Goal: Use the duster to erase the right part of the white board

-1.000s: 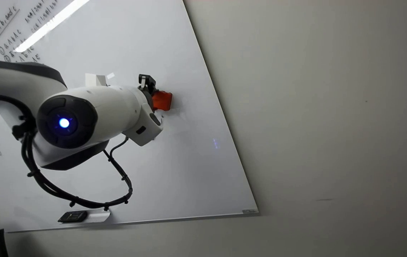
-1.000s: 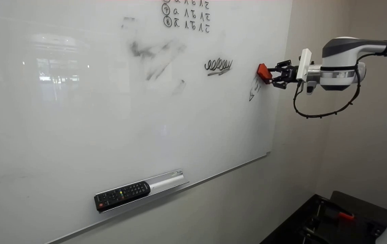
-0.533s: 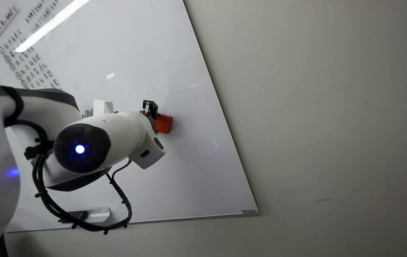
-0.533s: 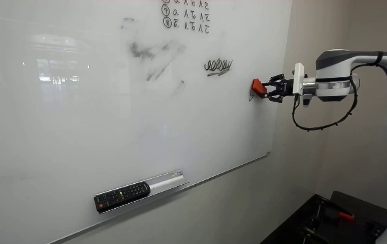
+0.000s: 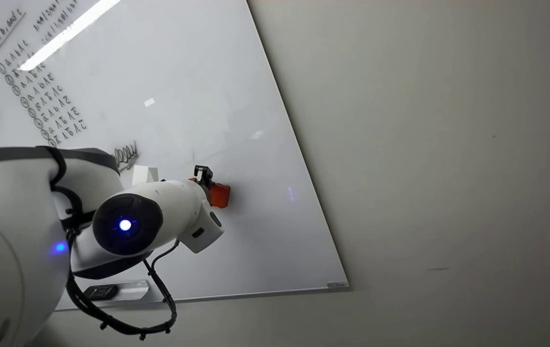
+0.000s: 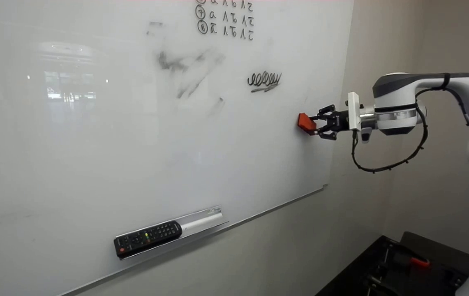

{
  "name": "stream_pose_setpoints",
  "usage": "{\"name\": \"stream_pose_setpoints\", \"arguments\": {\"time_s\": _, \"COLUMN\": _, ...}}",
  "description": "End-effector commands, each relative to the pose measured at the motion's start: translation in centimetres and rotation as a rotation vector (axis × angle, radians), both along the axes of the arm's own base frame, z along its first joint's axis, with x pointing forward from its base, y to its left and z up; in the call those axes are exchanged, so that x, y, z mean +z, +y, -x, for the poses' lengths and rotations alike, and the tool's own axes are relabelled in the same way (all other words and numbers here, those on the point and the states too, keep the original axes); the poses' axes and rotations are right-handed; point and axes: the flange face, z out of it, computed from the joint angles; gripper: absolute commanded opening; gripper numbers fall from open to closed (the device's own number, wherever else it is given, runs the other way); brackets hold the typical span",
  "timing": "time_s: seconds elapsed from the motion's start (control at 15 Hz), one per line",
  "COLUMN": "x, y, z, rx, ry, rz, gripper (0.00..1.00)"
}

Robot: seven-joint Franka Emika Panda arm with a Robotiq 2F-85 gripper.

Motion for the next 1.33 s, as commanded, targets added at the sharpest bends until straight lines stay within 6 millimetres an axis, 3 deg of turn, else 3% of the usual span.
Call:
{"name": "stream_pose_setpoints", "arguments": {"time_s": 0.0, "x": -1.6, "y": 2.2, "z": -3.1, "rx": 0.059, "ry": 0.076, "rz": 0.041, "gripper": 0.28}}
{"name": "stream_pose_setpoints", "arguments": {"time_s": 0.47, "x": 3.8, "y": 3.8, "z": -1.7, "rx": 0.101, "ry": -0.103, "rz": 0.019, "gripper": 0.28}}
{"name": "stream_pose_setpoints", "arguments": {"time_s": 0.87, "x": 12.0, "y": 5.7, "z": -1.3, "rx": 0.143, "ry": -0.280, "rz": 0.037, "gripper": 0.28}}
{"name": "stream_pose_setpoints", "arguments": {"time_s": 1.07, "x": 12.7, "y": 7.7, "z": -1.3, "rx": 0.159, "ry": -0.228, "rz": 0.063, "gripper": 0.28}}
{"name": "stream_pose_setpoints", "arguments": {"time_s": 1.27, "x": 10.9, "y": 10.8, "z": -0.3, "rx": 0.199, "ry": -0.126, "rz": 0.093, "gripper": 0.28}}
